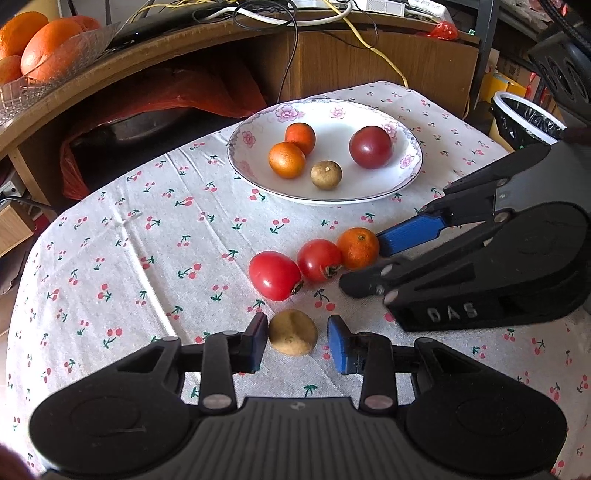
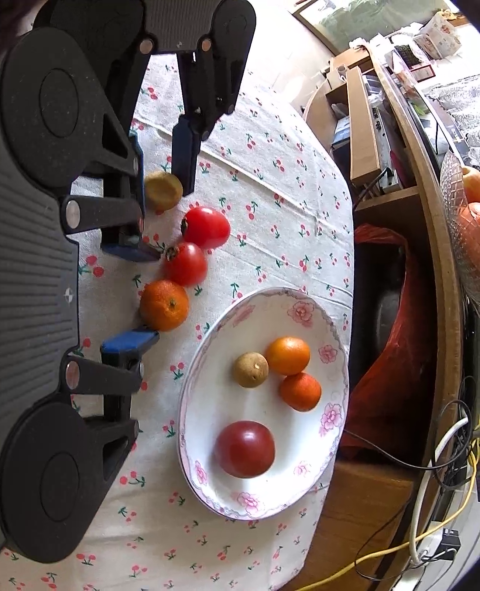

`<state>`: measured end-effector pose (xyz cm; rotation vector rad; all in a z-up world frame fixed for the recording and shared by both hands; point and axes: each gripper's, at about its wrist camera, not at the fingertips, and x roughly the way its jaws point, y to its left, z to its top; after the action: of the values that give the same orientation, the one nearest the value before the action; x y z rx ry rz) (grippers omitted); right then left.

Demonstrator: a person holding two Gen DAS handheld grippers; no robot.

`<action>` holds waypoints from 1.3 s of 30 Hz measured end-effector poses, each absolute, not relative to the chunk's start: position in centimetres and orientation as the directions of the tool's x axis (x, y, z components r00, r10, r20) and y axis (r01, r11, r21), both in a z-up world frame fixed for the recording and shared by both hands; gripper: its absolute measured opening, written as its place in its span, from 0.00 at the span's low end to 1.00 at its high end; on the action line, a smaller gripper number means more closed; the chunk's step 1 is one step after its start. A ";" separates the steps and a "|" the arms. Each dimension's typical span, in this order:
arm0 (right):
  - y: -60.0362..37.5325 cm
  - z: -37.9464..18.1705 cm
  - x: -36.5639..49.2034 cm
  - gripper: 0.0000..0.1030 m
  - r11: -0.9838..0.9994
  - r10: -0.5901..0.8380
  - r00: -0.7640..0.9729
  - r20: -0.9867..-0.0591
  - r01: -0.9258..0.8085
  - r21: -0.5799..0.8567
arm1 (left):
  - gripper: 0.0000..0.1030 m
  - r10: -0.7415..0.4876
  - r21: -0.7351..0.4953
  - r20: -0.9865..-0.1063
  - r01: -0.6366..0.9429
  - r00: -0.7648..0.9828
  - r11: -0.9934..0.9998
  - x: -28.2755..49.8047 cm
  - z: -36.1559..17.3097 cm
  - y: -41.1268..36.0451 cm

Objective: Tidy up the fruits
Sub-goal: 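Grasp the small brown fruit with the left tool while the right tool grasps a tangerine, then lift the brown fruit and tangerine and carry both toward the white bowl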

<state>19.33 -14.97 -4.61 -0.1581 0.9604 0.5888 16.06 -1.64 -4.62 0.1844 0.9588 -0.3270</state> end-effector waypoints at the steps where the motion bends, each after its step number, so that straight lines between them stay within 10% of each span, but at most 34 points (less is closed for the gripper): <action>1: -15.0 -4.6 19.4 0.26 0.836 0.398 0.435 -0.808 -0.535 0.123 | 0.42 -0.187 0.013 -0.826 0.349 0.532 0.937 16.1 -4.6 -1.6; 39: -18.2 -3.6 13.9 0.25 0.858 0.311 0.400 -0.862 -0.508 0.074 | 0.36 -0.192 0.028 -0.845 0.399 0.499 0.916 12.6 -4.0 -2.8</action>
<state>13.91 -18.22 -3.55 -0.2142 1.0378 0.5232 12.62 -2.82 -4.04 0.2317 0.9874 -0.3616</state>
